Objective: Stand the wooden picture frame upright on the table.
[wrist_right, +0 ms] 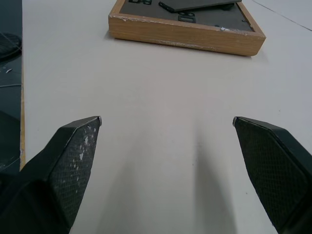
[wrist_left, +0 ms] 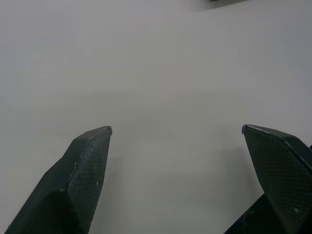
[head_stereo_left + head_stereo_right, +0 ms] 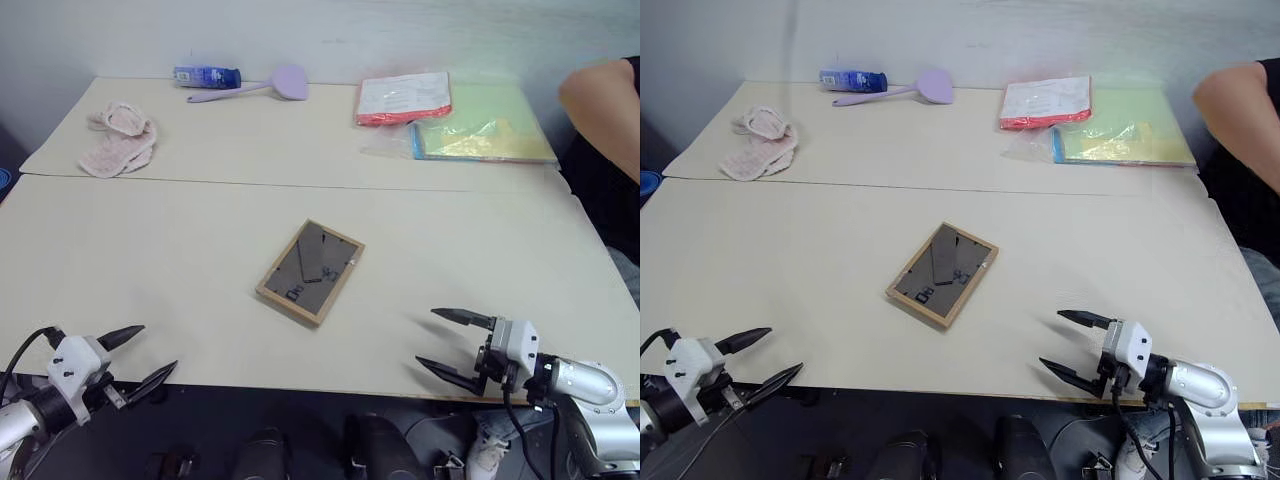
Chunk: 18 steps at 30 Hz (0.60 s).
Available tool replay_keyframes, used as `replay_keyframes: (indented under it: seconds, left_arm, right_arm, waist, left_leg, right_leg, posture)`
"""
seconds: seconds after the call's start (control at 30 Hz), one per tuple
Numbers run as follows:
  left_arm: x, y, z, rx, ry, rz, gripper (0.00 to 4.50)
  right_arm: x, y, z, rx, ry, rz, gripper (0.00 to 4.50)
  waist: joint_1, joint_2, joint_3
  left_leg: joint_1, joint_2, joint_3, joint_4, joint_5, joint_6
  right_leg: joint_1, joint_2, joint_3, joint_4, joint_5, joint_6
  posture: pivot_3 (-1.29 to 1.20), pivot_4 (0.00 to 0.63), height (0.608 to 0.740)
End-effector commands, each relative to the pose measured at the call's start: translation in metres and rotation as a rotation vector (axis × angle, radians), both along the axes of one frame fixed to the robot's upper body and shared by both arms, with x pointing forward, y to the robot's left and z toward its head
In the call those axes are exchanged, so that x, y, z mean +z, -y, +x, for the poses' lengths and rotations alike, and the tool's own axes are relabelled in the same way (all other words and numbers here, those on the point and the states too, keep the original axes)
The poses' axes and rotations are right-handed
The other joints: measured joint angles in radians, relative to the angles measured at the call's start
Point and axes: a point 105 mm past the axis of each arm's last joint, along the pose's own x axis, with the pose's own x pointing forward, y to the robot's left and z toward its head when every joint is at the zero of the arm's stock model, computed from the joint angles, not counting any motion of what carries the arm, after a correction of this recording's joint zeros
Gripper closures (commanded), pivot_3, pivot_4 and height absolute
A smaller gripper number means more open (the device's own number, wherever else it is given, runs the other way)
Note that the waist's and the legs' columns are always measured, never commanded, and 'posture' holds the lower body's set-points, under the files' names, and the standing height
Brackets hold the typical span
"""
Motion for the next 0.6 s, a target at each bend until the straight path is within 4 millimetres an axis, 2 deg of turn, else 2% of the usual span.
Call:
replay_keyframes:
  seconds: [0.03, 0.1, 0.13, 0.2, 0.23, 0.33, 0.57, 0.6]
  left_arm:
    - [0.014, 0.011, 0.008, -0.028, 0.019, -0.04, 0.0]
    - [0.026, 0.028, 0.019, -0.083, 0.033, -0.088, 0.0]
    - [0.031, 0.037, 0.028, -0.111, 0.035, -0.087, 0.0]
    - [0.039, 0.048, 0.048, -0.133, 0.049, -0.048, 0.37]
    - [0.041, 0.054, 0.062, -0.135, 0.06, -0.013, 0.6]
    - [0.046, 0.069, 0.091, -0.14, 0.071, 0.0, 1.57]
    - [0.033, 0.107, 0.14, -0.174, 0.087, 0.033, 3.7]
    - [0.031, 0.112, 0.142, -0.192, 0.082, 0.027, 3.96]
  right_arm:
    - [0.0, -0.006, -0.004, 0.033, 0.016, 0.005, 0.03]
    - [-0.002, -0.015, -0.005, 0.066, -0.005, 0.009, 0.03]
    - [-0.002, -0.021, -0.002, 0.069, -0.005, 0.011, 0.2]
    - [-0.001, -0.03, 0.003, 0.072, -0.013, 0.01, 0.56]
    - [-0.002, -0.037, 0.008, 0.075, -0.006, 0.002, 0.93]
    - [-0.002, -0.053, 0.02, 0.075, 0.022, -0.028, 2.05]
    - [0.007, -0.087, 0.063, 0.008, 0.071, -0.049, 4.42]
    - [0.008, -0.09, 0.067, 0.003, 0.073, -0.05, 4.5]
  waist:
    - [0.0, 0.0, 0.0]
    - [0.002, 0.0, 0.0]
    - [0.003, -0.001, -0.001]
    - [0.007, -0.001, -0.001]
    - [0.008, 0.0, -0.001]
    - [0.001, 0.0, -0.002]
    - [0.001, 0.001, -0.002]
    - [0.001, 0.001, -0.002]
  left_leg:
    - [0.0, 0.0, 0.0, 0.0, 0.0, 0.0]
    - [0.0, 0.0, 0.0, 0.0, 0.0, 0.0]
    - [0.0, 0.0, 0.0, 0.001, 0.0, 0.0]
    - [0.0, 0.0, -0.001, 0.002, 0.001, -0.001]
    - [0.0, 0.0, -0.001, 0.002, 0.001, -0.002]
    - [0.0, -0.001, -0.001, 0.003, 0.001, -0.002]
    - [-0.002, 0.0, 0.003, 0.005, 0.002, -0.003]
    - [-0.003, 0.0, 0.002, 0.006, 0.002, -0.003]
  right_leg:
    - [0.0, 0.0, 0.0, 0.0, 0.0, 0.0]
    - [0.0, 0.0, 0.0, 0.0, 0.0, 0.0]
    - [0.0, 0.0, 0.0, 0.001, 0.0, 0.0]
    - [0.001, 0.0, 0.0, 0.001, 0.0, 0.0]
    - [0.001, 0.0, 0.0, 0.002, 0.0, 0.0]
    - [0.0, 0.0, 0.0, 0.004, 0.0, 0.0]
    - [-0.003, 0.003, 0.0, 0.009, 0.0, 0.001]
    - [-0.003, 0.002, 0.0, 0.009, 0.0, 0.001]
  posture:
    - [0.0, 0.15, 0.74]
    - [0.0, 0.15, 0.74]
    - [0.0, 0.15, 0.74]
    - [0.0, 0.15, 0.74]
    - [0.0, 0.15, 0.74]
    - [0.0, 0.15, 0.74]
    - [0.0, 0.15, 0.74]
    - [0.0, 0.15, 0.74]
